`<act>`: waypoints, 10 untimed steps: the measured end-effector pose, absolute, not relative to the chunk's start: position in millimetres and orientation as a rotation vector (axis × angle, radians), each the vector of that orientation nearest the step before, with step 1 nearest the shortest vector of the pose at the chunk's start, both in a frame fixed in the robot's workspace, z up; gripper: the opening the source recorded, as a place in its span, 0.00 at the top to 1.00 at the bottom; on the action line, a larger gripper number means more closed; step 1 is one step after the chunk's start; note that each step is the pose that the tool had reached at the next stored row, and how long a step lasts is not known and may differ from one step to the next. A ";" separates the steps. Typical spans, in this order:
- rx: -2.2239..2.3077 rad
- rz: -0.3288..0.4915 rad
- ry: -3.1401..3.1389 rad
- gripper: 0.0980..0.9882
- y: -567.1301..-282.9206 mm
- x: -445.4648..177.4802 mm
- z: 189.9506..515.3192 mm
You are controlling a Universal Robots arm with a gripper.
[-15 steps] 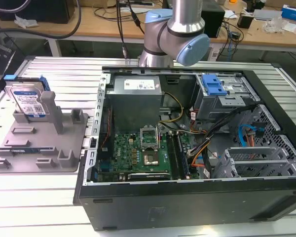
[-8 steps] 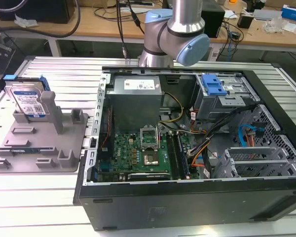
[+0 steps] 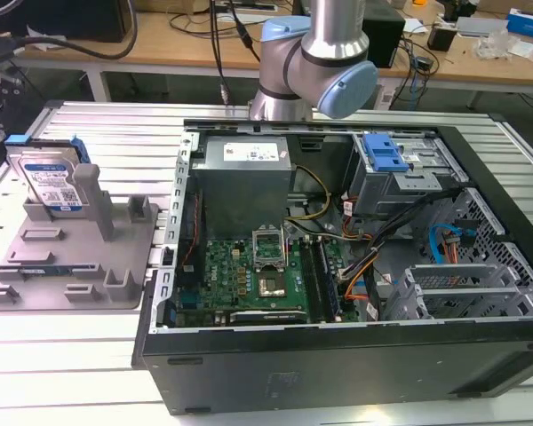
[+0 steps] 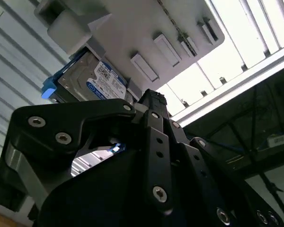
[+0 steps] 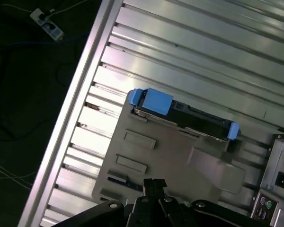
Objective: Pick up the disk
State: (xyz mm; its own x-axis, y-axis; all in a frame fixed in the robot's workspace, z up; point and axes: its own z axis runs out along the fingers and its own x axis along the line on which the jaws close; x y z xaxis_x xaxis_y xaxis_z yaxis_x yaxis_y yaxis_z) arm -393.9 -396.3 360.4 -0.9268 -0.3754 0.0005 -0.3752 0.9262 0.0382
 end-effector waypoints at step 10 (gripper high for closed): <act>0.970 -0.057 -2.975 0.92 -396.3 -393.8 360.4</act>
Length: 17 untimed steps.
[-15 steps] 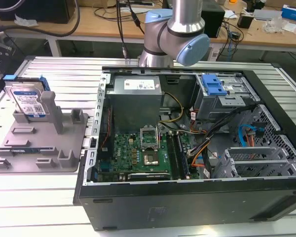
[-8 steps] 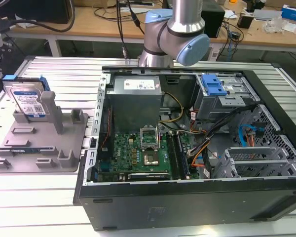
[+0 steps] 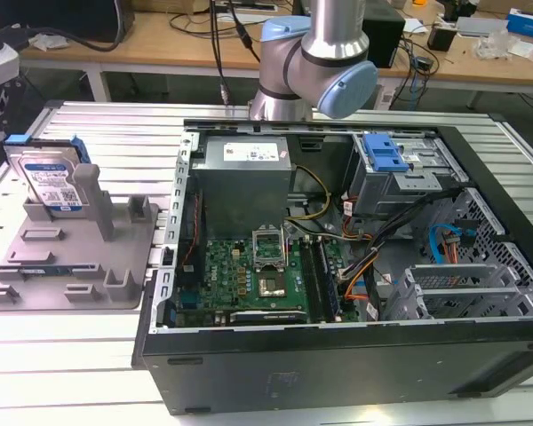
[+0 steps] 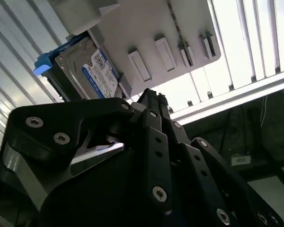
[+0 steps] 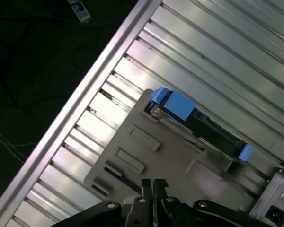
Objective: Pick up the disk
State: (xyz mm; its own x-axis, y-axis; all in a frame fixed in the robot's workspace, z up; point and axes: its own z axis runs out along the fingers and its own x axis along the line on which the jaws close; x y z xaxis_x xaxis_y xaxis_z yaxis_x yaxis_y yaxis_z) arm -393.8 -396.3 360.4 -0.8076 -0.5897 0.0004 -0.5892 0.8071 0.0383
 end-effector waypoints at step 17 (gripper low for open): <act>1.489 -0.055 -2.745 0.50 -396.3 -392.2 360.4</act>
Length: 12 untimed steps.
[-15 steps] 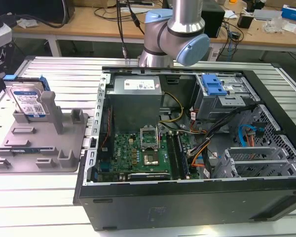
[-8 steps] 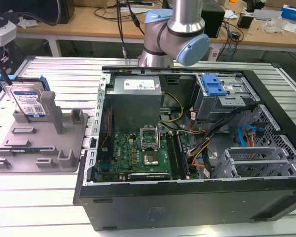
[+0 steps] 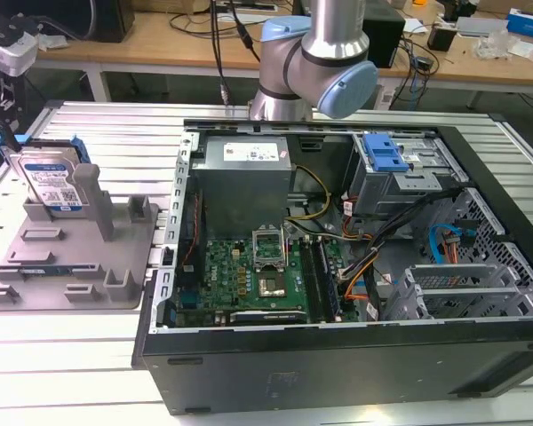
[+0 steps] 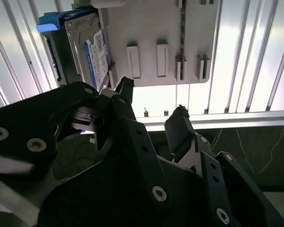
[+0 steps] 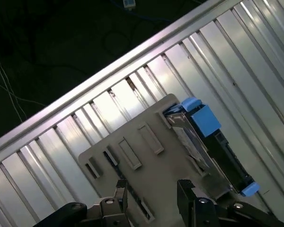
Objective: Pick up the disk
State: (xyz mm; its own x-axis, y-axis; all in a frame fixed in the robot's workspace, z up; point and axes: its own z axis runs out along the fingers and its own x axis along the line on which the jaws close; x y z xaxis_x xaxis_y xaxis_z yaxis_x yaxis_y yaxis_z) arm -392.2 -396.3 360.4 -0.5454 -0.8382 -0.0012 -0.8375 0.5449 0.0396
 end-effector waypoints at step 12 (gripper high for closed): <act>1.812 -0.062 -2.544 0.50 -396.2 -389.7 360.4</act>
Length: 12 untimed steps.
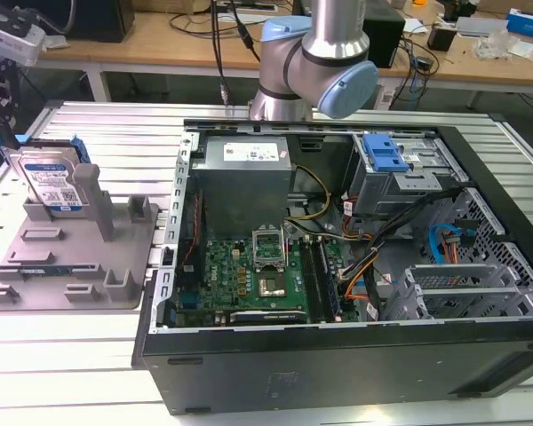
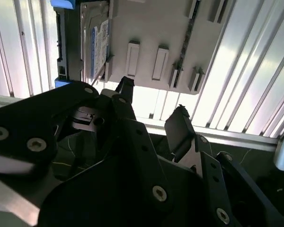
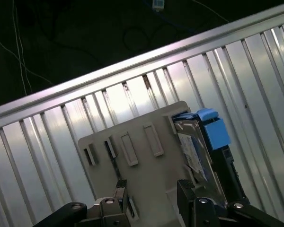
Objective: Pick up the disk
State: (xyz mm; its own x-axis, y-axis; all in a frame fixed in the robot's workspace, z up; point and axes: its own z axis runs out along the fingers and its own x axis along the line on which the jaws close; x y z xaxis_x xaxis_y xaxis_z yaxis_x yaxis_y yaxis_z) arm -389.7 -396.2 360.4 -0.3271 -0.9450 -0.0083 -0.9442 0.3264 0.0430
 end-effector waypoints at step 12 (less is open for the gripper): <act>2.124 -0.062 -2.285 0.50 -396.3 -388.9 360.4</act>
